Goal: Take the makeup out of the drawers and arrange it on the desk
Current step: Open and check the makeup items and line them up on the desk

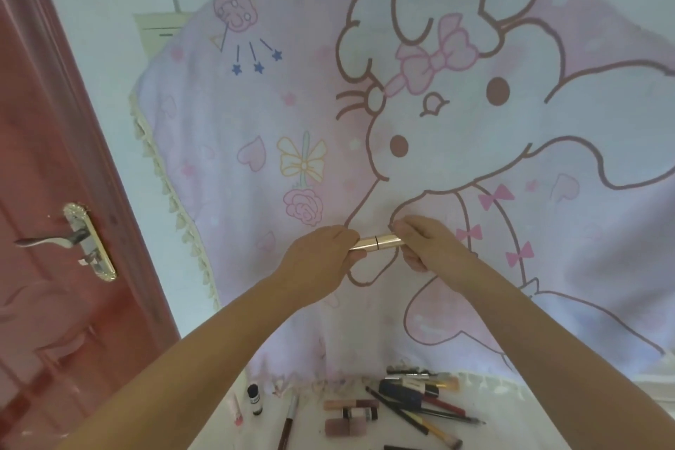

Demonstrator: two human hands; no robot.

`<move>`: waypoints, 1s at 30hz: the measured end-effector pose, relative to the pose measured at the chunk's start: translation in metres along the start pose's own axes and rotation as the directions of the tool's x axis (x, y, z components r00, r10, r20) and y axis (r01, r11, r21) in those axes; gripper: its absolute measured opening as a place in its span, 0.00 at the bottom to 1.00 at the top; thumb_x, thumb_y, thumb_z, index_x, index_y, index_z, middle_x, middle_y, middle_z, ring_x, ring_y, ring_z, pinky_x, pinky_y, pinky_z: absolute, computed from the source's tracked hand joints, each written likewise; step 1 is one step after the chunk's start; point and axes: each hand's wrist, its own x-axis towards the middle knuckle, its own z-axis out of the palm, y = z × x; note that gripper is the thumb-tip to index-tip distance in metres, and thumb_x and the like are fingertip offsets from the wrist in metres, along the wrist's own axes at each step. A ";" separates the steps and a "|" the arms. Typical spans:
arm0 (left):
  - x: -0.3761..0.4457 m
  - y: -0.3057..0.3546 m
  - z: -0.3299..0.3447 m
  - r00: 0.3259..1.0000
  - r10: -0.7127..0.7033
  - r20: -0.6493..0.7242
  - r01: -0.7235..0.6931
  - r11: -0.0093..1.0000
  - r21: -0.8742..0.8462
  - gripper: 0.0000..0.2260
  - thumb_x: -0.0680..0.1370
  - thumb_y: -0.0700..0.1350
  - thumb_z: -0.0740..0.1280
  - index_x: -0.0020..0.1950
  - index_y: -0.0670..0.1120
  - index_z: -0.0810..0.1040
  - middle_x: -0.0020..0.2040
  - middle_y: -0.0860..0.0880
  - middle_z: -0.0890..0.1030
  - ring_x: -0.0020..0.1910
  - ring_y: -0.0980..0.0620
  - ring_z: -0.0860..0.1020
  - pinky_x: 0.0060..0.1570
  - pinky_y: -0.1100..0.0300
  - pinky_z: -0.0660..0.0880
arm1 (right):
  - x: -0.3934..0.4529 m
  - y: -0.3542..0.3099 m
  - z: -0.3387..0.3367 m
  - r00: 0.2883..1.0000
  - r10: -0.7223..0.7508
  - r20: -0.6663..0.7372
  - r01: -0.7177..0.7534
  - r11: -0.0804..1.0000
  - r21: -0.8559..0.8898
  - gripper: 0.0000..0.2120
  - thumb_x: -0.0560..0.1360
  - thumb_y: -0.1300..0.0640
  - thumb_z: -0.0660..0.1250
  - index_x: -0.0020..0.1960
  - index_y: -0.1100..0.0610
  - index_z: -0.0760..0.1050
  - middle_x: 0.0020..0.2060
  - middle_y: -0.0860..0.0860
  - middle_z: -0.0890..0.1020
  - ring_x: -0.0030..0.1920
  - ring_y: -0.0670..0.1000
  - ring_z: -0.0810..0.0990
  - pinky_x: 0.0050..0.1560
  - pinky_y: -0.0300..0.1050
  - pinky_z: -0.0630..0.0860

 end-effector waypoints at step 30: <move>0.030 -0.026 -0.035 0.999 0.038 -0.022 -0.040 0.990 -0.133 0.11 0.81 0.49 0.53 0.43 0.46 0.66 0.32 0.56 0.63 0.32 0.54 0.64 0.32 0.64 0.60 | 0.022 -0.030 -0.024 0.963 -0.255 0.084 0.248 0.965 0.087 0.15 0.74 0.71 0.61 0.46 0.51 0.75 0.38 0.49 0.78 0.35 0.40 0.79 0.36 0.34 0.77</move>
